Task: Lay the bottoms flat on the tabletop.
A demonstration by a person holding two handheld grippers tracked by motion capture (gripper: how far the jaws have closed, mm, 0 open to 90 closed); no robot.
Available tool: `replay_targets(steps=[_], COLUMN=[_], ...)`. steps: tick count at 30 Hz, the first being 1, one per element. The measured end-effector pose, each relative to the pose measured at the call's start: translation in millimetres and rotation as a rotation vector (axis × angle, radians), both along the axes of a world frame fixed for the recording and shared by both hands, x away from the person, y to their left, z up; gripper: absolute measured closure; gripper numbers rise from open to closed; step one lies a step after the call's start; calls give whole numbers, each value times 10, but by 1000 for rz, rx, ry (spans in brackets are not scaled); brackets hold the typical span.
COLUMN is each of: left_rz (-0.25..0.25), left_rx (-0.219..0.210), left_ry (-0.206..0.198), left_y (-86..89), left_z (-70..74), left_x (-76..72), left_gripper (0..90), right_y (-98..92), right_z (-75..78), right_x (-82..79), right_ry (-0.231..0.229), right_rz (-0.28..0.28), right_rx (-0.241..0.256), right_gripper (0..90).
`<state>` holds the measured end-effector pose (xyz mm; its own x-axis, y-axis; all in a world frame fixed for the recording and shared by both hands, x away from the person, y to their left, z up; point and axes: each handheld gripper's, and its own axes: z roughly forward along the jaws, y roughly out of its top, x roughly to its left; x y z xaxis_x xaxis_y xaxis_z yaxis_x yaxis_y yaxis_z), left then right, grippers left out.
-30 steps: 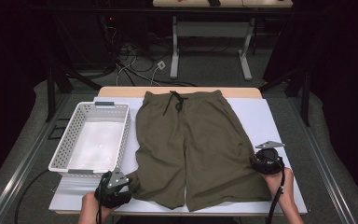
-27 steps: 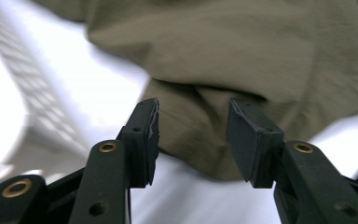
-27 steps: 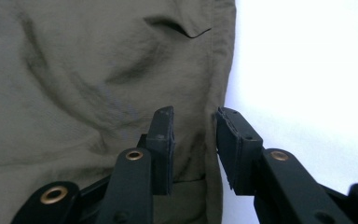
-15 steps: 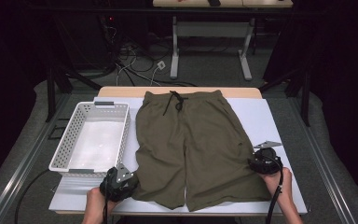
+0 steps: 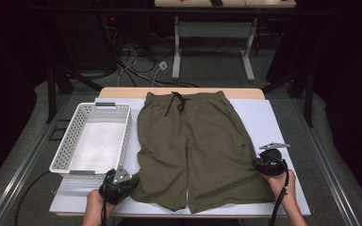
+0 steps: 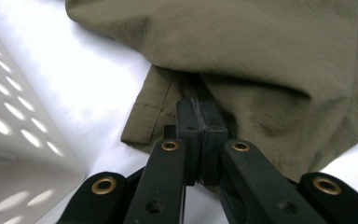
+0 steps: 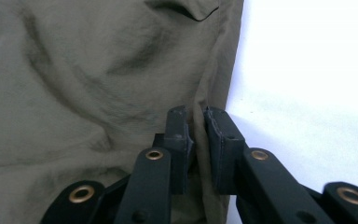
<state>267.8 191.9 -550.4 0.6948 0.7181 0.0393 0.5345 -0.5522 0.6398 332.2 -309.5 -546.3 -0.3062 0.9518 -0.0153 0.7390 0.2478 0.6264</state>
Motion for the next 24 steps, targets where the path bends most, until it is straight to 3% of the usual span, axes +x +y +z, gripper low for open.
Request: replay_targets(steps=[10, 14, 20, 22, 24], left_rz=[41, 43, 44, 44, 51], left_rx=[21, 41, -30, -76, -61], left_ry=[-66, -59, -52, -25, -5], left_y=[69, 65, 104, 150, 195], left_z=[128, 106, 186, 184, 155], left_x=[-243, -236, -310, -345, -353], left_gripper=[900, 900, 900, 900, 900], right_y=[6, 12, 19, 23, 24], right_z=[6, 7, 7, 10, 9], right_x=[-11, -11, -11, -13, -10], right_ry=[1, 0, -5, -2, -2], right_rz=[0, -2, 4, 2, 2], right_rx=[-18, -27, -36, -44, -46], right_gripper=[790, 781, 781, 782, 785])
